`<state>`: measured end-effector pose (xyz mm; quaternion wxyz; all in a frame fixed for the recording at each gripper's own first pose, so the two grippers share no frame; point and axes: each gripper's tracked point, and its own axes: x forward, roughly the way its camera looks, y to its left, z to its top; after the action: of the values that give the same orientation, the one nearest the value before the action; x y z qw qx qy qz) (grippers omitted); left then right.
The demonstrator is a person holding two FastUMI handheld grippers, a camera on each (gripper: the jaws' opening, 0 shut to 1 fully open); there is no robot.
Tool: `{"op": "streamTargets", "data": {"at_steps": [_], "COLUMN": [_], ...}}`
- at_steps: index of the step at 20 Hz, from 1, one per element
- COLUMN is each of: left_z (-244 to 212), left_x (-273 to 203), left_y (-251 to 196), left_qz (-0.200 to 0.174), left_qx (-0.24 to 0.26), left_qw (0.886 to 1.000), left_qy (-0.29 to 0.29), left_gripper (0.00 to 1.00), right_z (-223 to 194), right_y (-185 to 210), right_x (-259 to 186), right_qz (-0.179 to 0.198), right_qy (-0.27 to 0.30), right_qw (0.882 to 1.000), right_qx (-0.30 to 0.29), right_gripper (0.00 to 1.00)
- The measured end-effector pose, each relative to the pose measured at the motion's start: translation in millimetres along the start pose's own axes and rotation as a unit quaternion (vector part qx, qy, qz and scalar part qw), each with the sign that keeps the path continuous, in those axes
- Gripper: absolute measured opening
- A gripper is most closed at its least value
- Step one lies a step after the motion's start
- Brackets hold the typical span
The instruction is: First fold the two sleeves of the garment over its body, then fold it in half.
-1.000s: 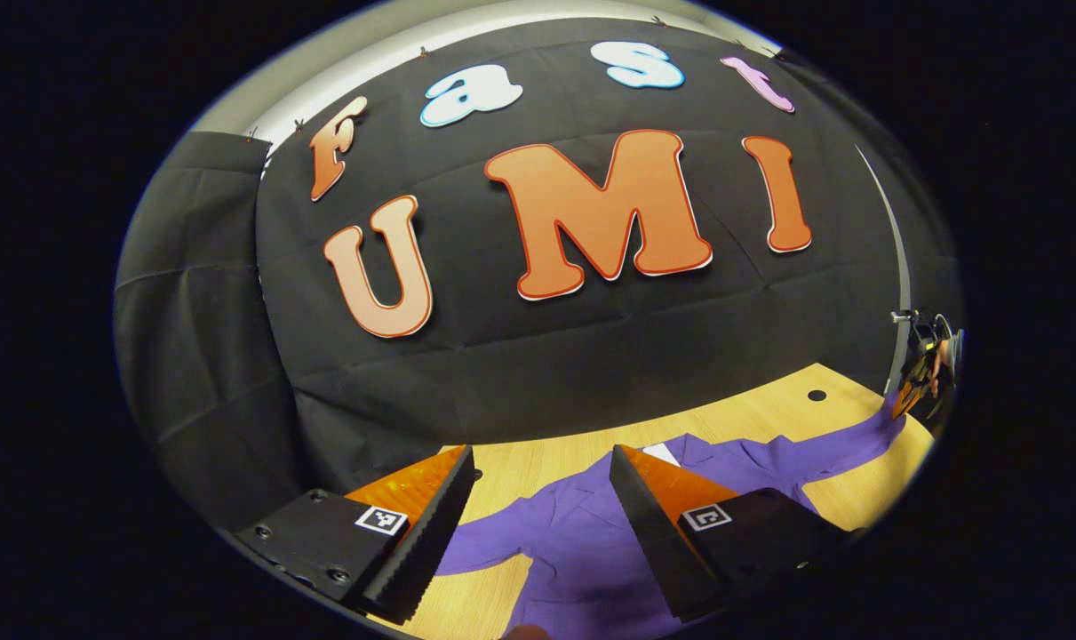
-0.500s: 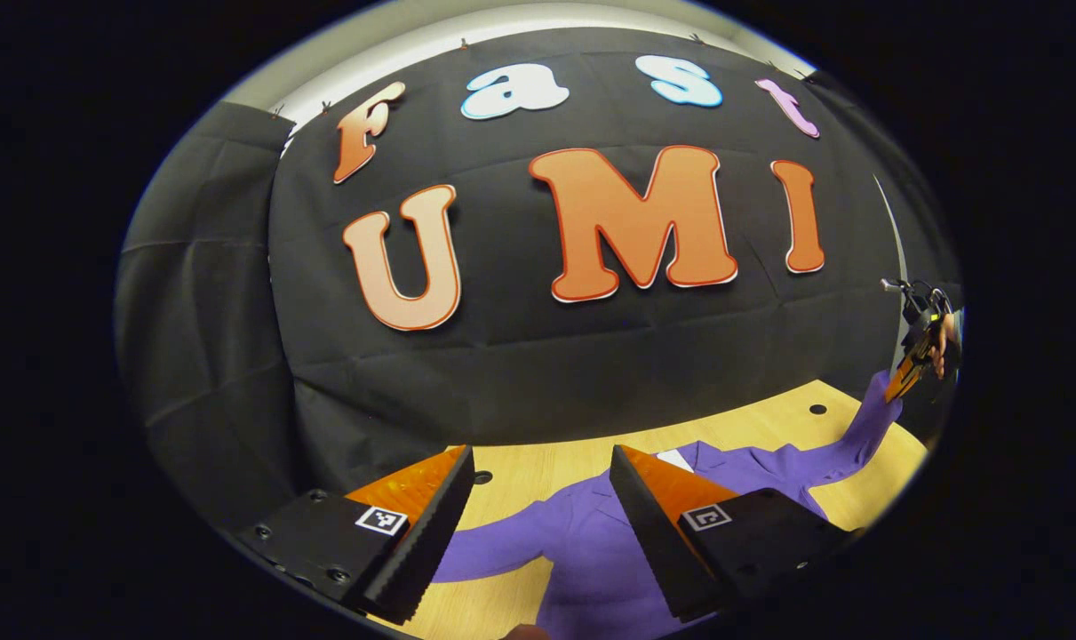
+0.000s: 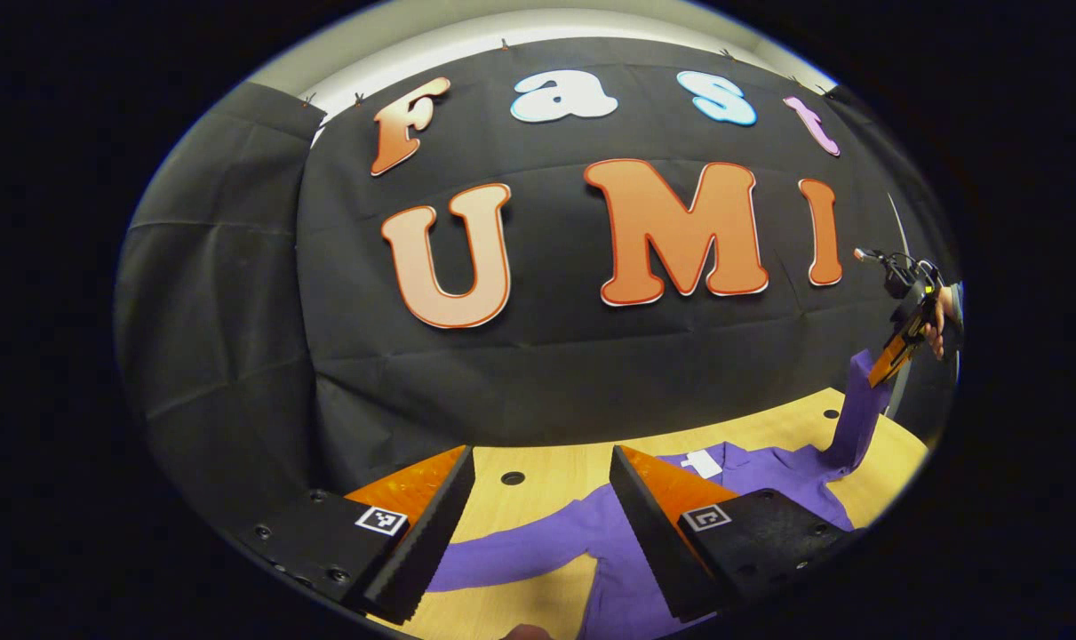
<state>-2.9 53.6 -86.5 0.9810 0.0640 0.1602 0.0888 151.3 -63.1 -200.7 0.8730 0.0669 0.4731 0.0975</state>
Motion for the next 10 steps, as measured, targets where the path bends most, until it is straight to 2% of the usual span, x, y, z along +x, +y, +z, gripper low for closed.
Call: {"op": "streamTargets", "data": {"at_steps": [5, 10], "left_z": [-10, -26], "left_x": [-1, -2], "left_y": [43, 81], "left_qz": [0.026, 0.050], "left_qx": [-0.001, -0.008], "left_qw": [1.000, 0.998], "left_qy": [0.006, 0.021], "left_gripper": [0.96, 0.96], "right_z": [6, 1], "right_y": [90, 164], "right_x": [1, 6], "right_qz": [0.038, 0.077], "right_qy": [-0.006, -0.001], "right_qw": [0.998, 0.995], "right_qx": [-0.042, -0.069], "right_gripper": [0.04, 0.04]}}
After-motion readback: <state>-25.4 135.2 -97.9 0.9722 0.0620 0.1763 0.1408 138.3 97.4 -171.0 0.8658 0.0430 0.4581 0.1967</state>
